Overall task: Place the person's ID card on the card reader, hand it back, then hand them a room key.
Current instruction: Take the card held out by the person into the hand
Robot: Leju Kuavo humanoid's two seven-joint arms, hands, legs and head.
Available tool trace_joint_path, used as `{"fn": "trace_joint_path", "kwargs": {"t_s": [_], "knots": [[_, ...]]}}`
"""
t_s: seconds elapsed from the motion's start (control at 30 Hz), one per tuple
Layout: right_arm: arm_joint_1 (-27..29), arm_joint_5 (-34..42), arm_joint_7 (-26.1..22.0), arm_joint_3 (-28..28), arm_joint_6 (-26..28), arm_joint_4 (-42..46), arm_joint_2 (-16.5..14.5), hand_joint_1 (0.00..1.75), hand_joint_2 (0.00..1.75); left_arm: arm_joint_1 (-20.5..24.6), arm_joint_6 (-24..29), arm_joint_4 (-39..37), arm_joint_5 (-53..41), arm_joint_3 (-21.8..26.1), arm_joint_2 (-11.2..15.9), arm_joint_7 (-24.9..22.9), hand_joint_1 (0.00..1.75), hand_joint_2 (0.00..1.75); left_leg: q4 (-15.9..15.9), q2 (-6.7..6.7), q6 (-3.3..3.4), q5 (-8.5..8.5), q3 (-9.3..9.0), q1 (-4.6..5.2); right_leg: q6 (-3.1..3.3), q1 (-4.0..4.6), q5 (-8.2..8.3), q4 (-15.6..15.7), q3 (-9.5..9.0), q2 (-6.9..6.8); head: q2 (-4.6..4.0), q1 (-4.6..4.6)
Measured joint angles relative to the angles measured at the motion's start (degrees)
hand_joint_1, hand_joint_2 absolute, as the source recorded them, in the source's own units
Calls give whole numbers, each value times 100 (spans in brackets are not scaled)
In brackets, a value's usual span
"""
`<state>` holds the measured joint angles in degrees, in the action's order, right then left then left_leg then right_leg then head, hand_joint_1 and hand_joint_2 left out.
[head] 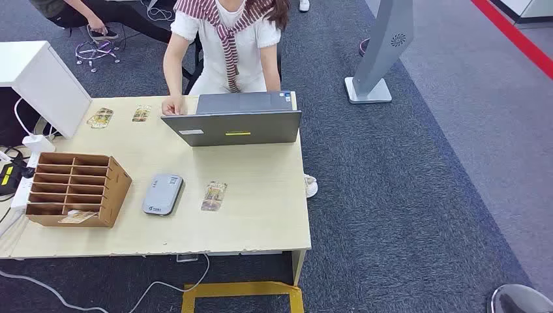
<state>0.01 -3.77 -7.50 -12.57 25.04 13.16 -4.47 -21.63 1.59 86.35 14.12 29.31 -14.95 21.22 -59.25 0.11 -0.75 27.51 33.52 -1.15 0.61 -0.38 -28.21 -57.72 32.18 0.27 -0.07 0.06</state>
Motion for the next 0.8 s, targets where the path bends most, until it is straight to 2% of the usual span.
{"fn": "trace_joint_path", "kwargs": {"t_s": [0.23,0.4,0.53,0.8], "knots": [[0,-344,385,202,220,-82,-48,0,175,-280,104,1092,-56,-269,-111,275,0,175,0,0,0,0,0,0,0,0,0,0,0,0,0,-1],[4,-665,683,416,289,-125,-75,0,175,-355,182,1777,-514,-420,-109,473,0,175,0,0,0,0,-2,1,0,0,0,0,0,1,0,-1],[3,-865,802,556,269,-141,-83,0,175,-216,343,1952,-1196,-558,74,427,0,175,0,1,0,-1,-3,0,0,0,1,0,0,0,0,-1],[0,-1219,985,832,178,-155,-87,0,175,416,593,1920,-2493,-884,651,5,0,175,0,2,0,-4,-4,-1,1,0,2,-1,-1,1,0,0]]}}
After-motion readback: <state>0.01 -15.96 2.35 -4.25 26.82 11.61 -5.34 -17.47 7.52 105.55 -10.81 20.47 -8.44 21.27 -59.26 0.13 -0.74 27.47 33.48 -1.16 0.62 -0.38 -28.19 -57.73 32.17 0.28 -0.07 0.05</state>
